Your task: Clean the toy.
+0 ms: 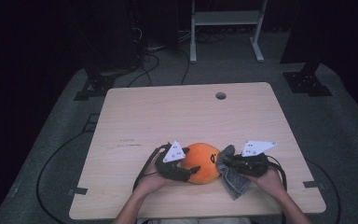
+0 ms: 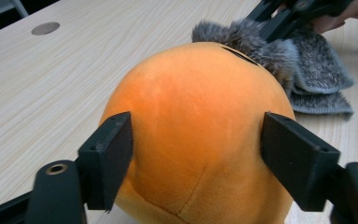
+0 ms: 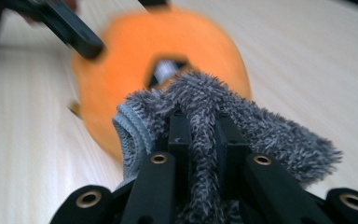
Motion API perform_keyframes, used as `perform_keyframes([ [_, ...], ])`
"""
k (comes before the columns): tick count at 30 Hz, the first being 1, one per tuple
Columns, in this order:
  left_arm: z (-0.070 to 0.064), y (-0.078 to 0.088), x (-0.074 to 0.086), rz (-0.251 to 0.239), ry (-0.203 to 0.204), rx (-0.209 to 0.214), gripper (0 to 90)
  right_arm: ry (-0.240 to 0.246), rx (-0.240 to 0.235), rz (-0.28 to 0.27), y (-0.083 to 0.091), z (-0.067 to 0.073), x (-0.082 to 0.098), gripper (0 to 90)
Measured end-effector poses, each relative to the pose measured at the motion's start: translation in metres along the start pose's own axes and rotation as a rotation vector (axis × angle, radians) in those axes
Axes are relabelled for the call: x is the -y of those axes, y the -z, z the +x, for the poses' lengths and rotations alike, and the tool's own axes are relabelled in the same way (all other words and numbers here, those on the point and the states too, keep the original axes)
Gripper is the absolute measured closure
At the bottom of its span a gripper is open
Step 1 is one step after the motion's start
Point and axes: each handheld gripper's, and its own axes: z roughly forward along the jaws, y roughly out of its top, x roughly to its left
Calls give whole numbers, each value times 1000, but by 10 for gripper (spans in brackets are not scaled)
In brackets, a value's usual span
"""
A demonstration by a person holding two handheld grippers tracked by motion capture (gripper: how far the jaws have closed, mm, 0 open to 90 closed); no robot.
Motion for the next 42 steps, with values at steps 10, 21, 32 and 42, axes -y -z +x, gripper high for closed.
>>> perform_keyframes([
  [10,-10,-3,0,2,-56,0,315,57,-29,-57,10,12,-30,788],
  [21,1,0,-11,67,-1,5,123,182,-85,10,-8,33,-40,789],
  [32,-8,-3,-7,55,-39,27,223,-1,-26,45,11,1,4,789],
  [42,-19,-2,-6,55,-118,31,247,81,-87,-46,6,21,-44,788],
])
